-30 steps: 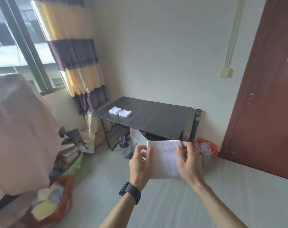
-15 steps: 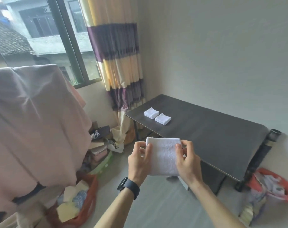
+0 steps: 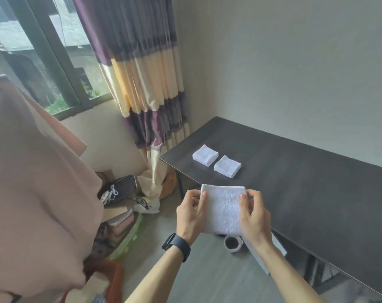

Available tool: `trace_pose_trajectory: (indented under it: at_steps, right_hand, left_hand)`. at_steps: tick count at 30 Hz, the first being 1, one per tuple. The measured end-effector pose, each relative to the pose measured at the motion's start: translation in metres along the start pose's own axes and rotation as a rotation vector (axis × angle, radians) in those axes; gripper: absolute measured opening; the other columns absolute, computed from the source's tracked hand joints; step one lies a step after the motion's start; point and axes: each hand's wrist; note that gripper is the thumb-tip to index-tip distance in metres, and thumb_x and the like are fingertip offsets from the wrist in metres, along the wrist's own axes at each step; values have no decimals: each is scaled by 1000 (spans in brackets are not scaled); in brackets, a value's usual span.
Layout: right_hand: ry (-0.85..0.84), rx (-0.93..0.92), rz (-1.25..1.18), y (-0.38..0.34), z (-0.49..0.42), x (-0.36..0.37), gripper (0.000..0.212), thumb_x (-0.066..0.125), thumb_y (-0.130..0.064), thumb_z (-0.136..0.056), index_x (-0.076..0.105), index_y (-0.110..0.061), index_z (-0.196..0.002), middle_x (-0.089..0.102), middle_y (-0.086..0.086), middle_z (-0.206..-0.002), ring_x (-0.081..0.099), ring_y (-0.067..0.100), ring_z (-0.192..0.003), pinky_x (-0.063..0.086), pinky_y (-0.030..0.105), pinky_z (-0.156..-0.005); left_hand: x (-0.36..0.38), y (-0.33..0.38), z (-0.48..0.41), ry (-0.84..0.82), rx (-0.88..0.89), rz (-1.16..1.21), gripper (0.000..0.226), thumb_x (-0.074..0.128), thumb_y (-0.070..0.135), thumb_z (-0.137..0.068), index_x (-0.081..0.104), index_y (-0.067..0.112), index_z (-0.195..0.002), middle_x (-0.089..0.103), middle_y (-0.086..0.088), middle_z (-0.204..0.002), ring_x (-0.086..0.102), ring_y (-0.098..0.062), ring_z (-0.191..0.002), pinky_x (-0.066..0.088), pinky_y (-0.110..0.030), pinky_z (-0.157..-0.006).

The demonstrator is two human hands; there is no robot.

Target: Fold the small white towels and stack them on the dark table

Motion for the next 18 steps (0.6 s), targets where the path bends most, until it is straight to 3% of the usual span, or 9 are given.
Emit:
trace_pose_trajectory:
  at_steps: [9, 13, 18]
  right_hand:
    - [84, 215, 89, 70, -141, 65, 8, 47, -37, -101, 51, -31, -98, 66, -5, -75, 59, 4, -72, 41, 13, -59]
    - [90, 308, 98, 105, -210, 84, 8, 47, -38, -100, 51, -32, -98, 66, -6, -74, 60, 10, -69, 46, 29, -64]
    - [100, 421, 91, 135, -278, 102, 8, 46, -38, -101, 51, -33, -96, 65, -3, -74, 60, 16, -67, 46, 33, -61]
  left_hand:
    - [65, -36, -171, -193, -100, -78, 27, 56, 55, -92, 61, 28, -86, 63, 12, -73, 51, 4, -60, 40, -12, -56]
    - [107, -53, -245, -260, -168, -153, 29, 51, 58, -93, 59, 30, -89, 67, 11, -83, 58, 0, -71, 49, -21, -66]
    - [152, -63, -320, -333, -251, -229, 28, 49, 54, -95, 58, 29, -89, 67, 12, -85, 61, -7, -78, 45, -20, -64]
Point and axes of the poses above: each hand's wrist, its own z-axis away from the middle knuckle, its own x-axis out of the palm, y = z × x
